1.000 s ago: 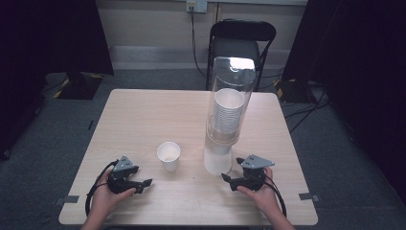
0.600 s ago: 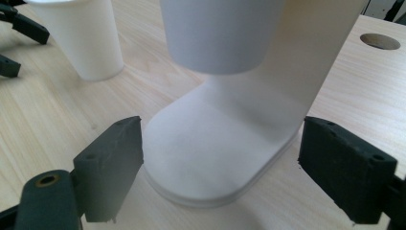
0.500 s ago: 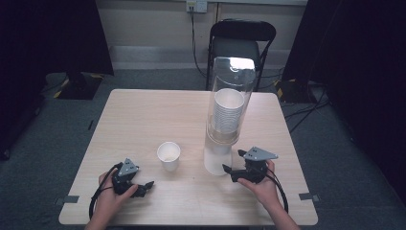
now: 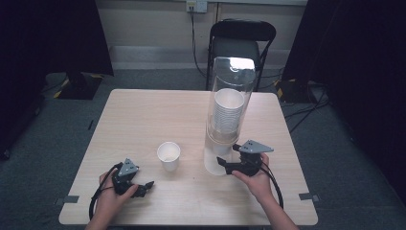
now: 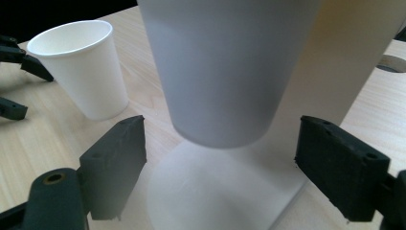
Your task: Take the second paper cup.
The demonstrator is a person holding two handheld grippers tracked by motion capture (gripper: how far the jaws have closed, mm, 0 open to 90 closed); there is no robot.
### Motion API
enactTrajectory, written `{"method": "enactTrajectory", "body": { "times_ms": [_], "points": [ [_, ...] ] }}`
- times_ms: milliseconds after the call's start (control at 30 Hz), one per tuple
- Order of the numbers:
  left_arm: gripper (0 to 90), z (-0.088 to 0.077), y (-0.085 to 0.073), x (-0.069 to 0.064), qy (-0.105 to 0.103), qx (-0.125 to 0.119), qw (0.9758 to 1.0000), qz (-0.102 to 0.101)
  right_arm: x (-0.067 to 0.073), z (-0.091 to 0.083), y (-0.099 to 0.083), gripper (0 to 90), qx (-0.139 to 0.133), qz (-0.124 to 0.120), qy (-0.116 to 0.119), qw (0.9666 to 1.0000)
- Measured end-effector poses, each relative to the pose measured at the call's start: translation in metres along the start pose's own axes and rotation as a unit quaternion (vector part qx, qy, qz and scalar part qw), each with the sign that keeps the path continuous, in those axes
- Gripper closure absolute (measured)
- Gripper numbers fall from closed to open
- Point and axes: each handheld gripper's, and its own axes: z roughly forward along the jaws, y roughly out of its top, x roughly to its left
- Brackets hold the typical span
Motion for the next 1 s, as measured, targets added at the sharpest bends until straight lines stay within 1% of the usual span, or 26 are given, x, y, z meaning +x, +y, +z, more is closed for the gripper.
{"method": "enactTrajectory", "body": {
  "times_ms": [67, 100, 133, 200, 267, 333, 367, 500, 567, 600, 633, 700, 767, 833, 1000],
  "points": [
    [13.9, 0.000, 0.000, 0.000, 0.000, 0.000, 1.0000, 0.000, 0.000, 0.004, 0.004, 17.5, -0.003, -0.003, -0.002, 1.0000],
    [13.9, 0.000, 0.000, 0.000, 0.000, -0.001, 1.0000, 0.000, 0.001, 0.007, 0.008, 17.8, -0.011, 0.001, 0.000, 0.9999],
    [13.9, 0.000, 0.000, 0.000, 0.000, -0.001, 1.0000, 0.000, 0.001, 0.007, 0.008, 17.8, -0.011, 0.001, 0.000, 0.9999],
    [13.9, 0.000, 0.000, 0.000, 0.000, 0.000, 1.0000, 0.000, 0.002, 0.008, 0.015, 19.3, -0.023, -0.003, -0.001, 0.9997],
    [13.9, 0.000, 0.000, 0.000, 0.000, 0.000, 1.0000, 0.000, 0.003, 0.010, 0.020, 19.3, -0.027, -0.004, -0.001, 0.9996],
    [13.9, 0.000, 0.000, 0.000, 0.000, 0.000, 1.0000, -0.001, 0.003, 0.012, 0.023, 19.5, -0.031, -0.004, 0.001, 0.9995],
    [13.9, 0.000, 0.000, 0.000, 0.000, 0.000, 1.0000, 0.000, 0.004, 0.014, 0.024, 21.0, -0.035, -0.003, 0.004, 0.9994],
    [13.9, 0.000, 0.000, 0.000, 0.000, 0.000, 1.0000, 0.000, 0.004, 0.017, 0.024, 22.2, -0.043, -0.004, 0.000, 0.9991],
    [13.9, 0.000, 0.000, 0.000, 0.000, 0.000, 1.0000, 0.000, 0.004, 0.018, 0.023, 25.3, -0.047, -0.004, -0.002, 0.9989],
    [13.9, 0.000, 0.000, 0.000, 0.000, 0.000, 1.0000, 0.000, 0.003, 0.017, 0.023, 27.4, -0.043, -0.006, -0.007, 0.9990],
    [13.9, 0.000, 0.000, 0.000, 0.000, 0.000, 1.0000, 0.000, 0.003, 0.017, 0.023, 29.8, -0.045, -0.006, -0.007, 0.9989],
    [13.9, 0.000, 0.000, 0.000, 0.000, 0.000, 1.0000, 0.000, 0.001, 0.017, 0.022, 31.3, -0.046, -0.006, -0.003, 0.9989],
    [13.9, 0.000, 0.000, 0.000, 0.000, -0.001, 1.0000, 0.000, 0.001, 0.016, 0.021, 31.9, -0.046, -0.013, -0.008, 0.9988],
    [13.9, 0.000, 0.000, 0.000, 0.000, 0.000, 1.0000, 0.000, -0.001, 0.017, 0.019, 32.7, -0.054, -0.013, 0.000, 0.9984],
    [13.9, 0.000, 0.000, 0.000, 0.000, -0.001, 1.0000, 0.000, -0.001, 0.016, 0.016, 33.7, -0.059, -0.018, -0.002, 0.9981]
  ]
}}
